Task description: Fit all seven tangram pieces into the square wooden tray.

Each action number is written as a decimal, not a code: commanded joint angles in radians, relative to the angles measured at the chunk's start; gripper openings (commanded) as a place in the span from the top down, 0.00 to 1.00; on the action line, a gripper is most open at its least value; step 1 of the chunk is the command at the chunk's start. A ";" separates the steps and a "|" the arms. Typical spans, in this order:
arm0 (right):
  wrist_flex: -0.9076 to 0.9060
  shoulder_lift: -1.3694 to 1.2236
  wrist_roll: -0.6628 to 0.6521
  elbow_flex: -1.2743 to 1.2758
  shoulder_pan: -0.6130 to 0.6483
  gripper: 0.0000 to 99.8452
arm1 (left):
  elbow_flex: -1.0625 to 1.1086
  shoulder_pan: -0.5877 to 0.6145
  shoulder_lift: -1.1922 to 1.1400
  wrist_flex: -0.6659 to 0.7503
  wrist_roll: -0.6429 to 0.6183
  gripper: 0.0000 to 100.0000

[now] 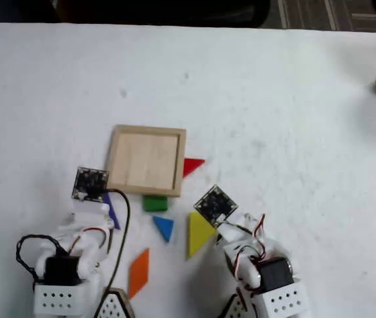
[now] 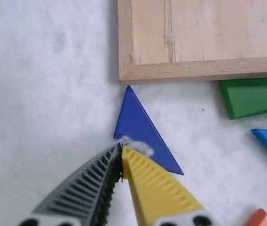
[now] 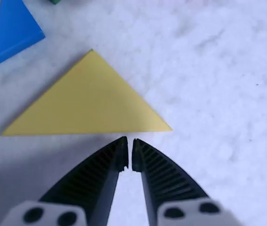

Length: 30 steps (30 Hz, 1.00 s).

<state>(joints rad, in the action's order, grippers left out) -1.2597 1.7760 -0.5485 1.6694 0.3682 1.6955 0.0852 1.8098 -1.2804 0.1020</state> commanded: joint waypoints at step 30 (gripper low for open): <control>0.140 0.013 -0.008 0.021 -0.010 0.97 | -0.133 0.067 0.010 0.121 0.015 0.97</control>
<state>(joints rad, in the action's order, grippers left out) -1.2167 1.7760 -0.5485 1.6694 0.3728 1.6433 0.1174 1.8098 -1.2574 0.1020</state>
